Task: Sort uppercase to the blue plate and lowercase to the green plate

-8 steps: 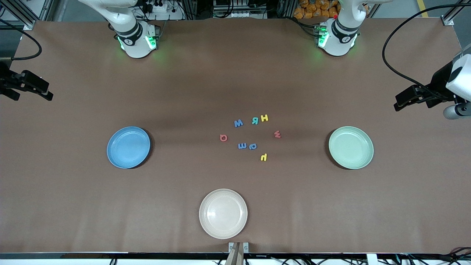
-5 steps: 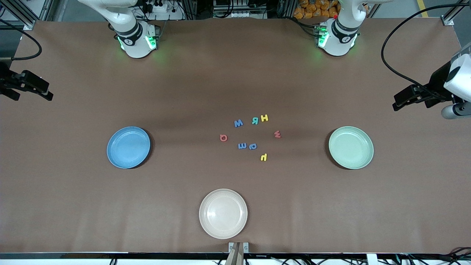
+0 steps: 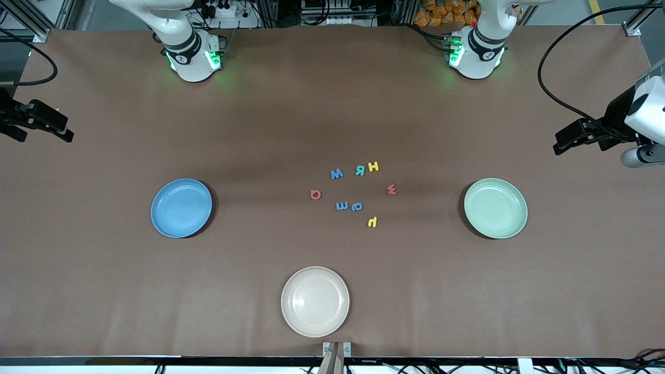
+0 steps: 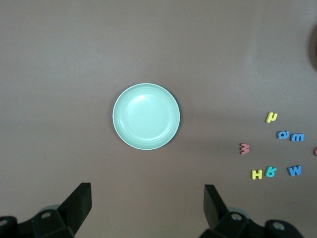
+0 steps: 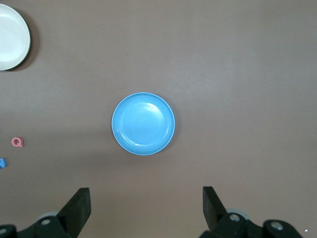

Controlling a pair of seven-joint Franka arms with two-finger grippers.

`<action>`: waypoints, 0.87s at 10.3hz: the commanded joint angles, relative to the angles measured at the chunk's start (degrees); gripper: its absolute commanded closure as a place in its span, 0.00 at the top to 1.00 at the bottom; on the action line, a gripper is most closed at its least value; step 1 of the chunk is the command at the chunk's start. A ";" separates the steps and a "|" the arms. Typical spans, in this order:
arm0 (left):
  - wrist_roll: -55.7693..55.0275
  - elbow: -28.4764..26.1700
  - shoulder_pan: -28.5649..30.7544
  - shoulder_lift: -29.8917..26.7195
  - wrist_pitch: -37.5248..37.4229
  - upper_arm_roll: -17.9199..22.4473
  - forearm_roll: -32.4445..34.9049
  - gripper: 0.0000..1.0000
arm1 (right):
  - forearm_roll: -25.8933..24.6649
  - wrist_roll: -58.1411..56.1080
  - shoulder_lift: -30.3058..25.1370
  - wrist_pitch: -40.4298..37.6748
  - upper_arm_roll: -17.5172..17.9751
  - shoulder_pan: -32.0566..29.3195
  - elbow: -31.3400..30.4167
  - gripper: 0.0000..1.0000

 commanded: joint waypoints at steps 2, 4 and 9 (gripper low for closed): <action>0.29 -0.03 0.28 -0.59 -0.85 -0.51 -0.70 1.00 | 0.69 -0.34 -0.39 0.37 -1.53 1.60 -0.52 1.00; -2.67 -0.47 0.19 -0.42 -0.85 -2.09 -0.96 1.00 | 1.04 -0.34 -0.30 0.63 -1.53 1.87 -0.52 1.00; -10.51 -3.10 -0.69 1.16 1.60 -7.10 -1.14 1.00 | 1.30 0.10 0.05 3.70 -1.18 3.44 -3.23 1.00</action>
